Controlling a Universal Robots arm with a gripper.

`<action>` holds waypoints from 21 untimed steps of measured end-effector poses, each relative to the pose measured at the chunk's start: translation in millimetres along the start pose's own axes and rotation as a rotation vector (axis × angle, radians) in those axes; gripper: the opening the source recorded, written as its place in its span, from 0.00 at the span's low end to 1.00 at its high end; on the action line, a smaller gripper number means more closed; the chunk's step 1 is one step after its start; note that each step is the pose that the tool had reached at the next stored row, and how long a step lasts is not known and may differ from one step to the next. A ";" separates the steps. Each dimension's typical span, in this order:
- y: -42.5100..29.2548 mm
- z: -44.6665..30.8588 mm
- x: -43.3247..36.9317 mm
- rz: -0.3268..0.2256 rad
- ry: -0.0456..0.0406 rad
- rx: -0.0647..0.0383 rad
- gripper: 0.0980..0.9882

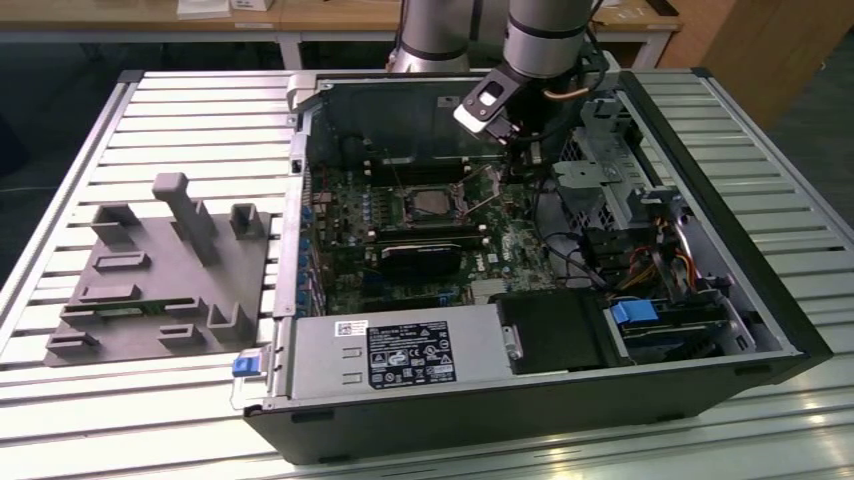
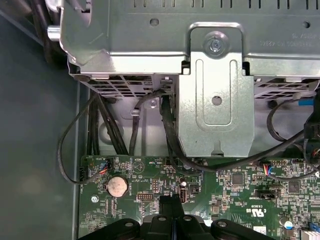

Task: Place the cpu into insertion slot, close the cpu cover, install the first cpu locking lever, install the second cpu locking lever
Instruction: 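Close the cpu cover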

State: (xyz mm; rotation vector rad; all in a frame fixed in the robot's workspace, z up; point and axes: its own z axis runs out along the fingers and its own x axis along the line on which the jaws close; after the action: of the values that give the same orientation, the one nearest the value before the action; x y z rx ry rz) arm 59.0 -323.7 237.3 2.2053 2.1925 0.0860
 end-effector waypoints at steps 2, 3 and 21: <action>0.0 0.1 0.0 0.000 0.0003 0.000 0.00; 0.1 0.2 0.0 0.000 0.0002 0.002 0.00; -9.5 0.1 0.0 0.001 -0.0001 0.078 0.00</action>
State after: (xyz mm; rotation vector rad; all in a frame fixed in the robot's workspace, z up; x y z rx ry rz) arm 49.5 -323.7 236.6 2.2463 2.2318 0.0000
